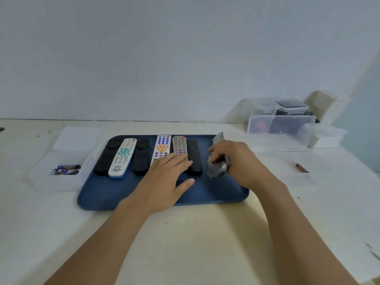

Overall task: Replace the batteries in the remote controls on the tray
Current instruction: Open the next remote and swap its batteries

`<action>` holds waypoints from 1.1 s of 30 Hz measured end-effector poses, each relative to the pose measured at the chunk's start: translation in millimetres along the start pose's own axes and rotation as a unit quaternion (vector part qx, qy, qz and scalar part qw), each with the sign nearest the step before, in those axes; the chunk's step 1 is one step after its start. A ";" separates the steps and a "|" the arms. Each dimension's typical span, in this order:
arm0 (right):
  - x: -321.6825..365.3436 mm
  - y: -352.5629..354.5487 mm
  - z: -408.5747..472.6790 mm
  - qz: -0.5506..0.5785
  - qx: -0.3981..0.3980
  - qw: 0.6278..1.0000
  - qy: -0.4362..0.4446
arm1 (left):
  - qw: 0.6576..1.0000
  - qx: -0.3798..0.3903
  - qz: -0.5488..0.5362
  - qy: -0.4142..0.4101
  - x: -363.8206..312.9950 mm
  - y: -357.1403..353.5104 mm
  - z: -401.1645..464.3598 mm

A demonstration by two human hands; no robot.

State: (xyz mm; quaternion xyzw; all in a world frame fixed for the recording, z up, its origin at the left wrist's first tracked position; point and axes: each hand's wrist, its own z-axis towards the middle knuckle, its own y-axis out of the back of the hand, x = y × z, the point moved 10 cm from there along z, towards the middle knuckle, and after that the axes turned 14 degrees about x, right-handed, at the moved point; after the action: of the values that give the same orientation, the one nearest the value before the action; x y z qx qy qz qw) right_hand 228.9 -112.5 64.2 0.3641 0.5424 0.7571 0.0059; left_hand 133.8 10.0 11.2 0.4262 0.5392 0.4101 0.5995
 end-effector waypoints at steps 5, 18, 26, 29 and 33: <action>-8.2 -19.2 -5.7 -0.074 0.108 0.990 -0.045 | 1.000 0.010 0.010 0.021 2.9 -1.0 0.6; -16.5 -25.0 -3.2 -0.090 0.095 0.985 -0.109 | 0.999 0.010 0.009 0.033 3.1 0.1 0.3; -22.9 -27.9 2.5 -0.073 0.044 0.988 -0.127 | 0.998 0.018 -0.005 0.054 7.5 -1.2 -1.0; -20.8 -30.0 2.7 -0.083 0.028 0.987 -0.131 | 0.998 0.018 -0.007 0.052 7.2 -1.3 -0.5; -4.4 -23.9 4.7 -0.093 -0.039 0.990 -0.096 | 0.999 0.002 -0.014 0.046 7.4 0.3 -0.1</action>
State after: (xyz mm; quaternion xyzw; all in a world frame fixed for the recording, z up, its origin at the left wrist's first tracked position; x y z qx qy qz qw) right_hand 225.5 -100.5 42.8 0.3823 0.5412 0.7353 0.1422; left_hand 134.3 17.2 9.2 0.4006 0.5731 0.4199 0.5786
